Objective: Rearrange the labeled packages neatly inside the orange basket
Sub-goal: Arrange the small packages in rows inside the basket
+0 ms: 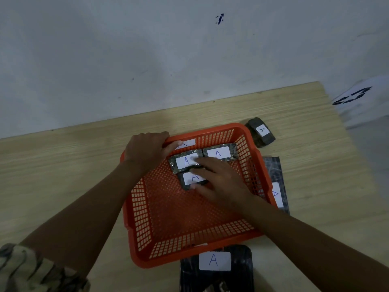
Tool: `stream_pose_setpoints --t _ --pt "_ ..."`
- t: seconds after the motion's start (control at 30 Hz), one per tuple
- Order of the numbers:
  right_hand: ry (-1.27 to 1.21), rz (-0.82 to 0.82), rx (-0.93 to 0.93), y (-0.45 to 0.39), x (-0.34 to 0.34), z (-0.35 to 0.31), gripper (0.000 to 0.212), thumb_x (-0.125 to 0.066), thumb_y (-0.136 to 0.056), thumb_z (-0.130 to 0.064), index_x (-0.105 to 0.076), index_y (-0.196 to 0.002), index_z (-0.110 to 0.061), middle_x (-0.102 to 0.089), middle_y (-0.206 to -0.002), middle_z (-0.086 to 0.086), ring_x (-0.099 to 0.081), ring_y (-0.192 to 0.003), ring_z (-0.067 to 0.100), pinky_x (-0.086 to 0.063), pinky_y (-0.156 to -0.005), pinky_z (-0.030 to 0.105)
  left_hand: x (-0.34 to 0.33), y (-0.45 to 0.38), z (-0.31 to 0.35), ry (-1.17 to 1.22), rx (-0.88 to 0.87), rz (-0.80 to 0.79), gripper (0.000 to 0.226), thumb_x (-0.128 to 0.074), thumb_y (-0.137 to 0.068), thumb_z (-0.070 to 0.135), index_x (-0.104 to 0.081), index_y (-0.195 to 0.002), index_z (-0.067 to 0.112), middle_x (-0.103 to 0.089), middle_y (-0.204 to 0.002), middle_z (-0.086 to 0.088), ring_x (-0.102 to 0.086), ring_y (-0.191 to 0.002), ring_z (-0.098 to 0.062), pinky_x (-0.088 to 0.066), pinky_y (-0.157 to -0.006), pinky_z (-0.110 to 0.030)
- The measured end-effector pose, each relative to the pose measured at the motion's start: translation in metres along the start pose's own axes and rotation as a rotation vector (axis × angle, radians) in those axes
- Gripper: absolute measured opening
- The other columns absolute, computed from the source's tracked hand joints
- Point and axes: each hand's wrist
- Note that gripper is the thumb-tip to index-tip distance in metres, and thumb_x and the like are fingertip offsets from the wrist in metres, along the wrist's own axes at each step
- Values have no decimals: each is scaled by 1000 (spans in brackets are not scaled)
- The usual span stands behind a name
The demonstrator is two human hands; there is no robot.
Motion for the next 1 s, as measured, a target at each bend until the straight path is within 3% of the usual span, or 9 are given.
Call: stream_pose_setpoints --t 0.13,0.2,0.37,0.47,0.6,0.7,0.83,1.0 --pt "-48 381 -135 -16 38 6 28 -61 -96 -29 -70 -114 -9 -65 -123 8 -58 -117 20 -46 -100 36 0 0 0 -20 -12 10 62 -22 -87 75 -55 -77 24 -56 -60 5 -52 -48 -15 -49 -53 -31" --pt "-36 447 -268 -29 58 18 28 -57 -98 -30 -70 -112 -9 -66 -120 6 -57 -115 17 -45 -99 30 0 -1 0 3 -8 -13 63 -20 -86 77 -55 -76 25 -55 -59 7 -51 -47 -13 -48 -53 -29" --pt "-45 495 -528 -57 86 52 25 -54 -95 -35 -68 -109 -21 -67 -113 -4 -62 -100 15 -52 -85 36 3 -7 3 81 13 -80 64 -23 -82 81 -55 -71 26 -57 -58 7 -53 -49 -11 -46 -53 -27" --pt "-72 414 -722 -65 90 80 31 -58 -92 -35 -68 -116 -19 -67 -120 2 -65 -105 21 -52 -91 38 11 -17 10 91 12 -127 61 -30 -83 78 -54 -67 24 -56 -57 6 -53 -50 -12 -39 -53 -25" --pt "-46 242 -914 -63 90 105 32 -64 -87 -26 -68 -117 -16 -66 -124 7 -61 -115 26 -49 -98 37 17 -32 23 90 -29 -134 62 -33 -85 76 -55 -68 21 -56 -60 1 -54 -57 -20 -45 -58 -31" --pt "-70 170 -966 -56 87 112 22 -71 -80 -26 -68 -102 -22 -69 -111 5 -64 -100 27 -54 -89 41 13 -40 38 133 -67 -167 55 -38 -87 72 -51 -66 22 -54 -62 1 -54 -60 -23 -44 -59 -32" --pt "-114 173 -914 -41 81 116 35 -71 -77 -23 -62 -109 -29 -68 -110 5 -64 -99 28 -54 -85 41 4 -39 48 139 -62 -142 52 -36 -90 68 -46 -66 24 -51 -59 1 -54 -58 -25 -41 -57 -32" --pt "-215 464 -803 -40 88 105 54 -73 -83 -27 -55 -132 -17 -66 -123 4 -62 -109 21 -54 -92 41 -2 -34 48 112 -79 -73 49 -33 -91 68 -45 -70 25 -46 -56 5 -51 -51 -21 -40 -53 -29"
Point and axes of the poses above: each hand's wrist, its own y-axis away from the middle knuckle, its own x-axis out of the back of the hand, z = x × y
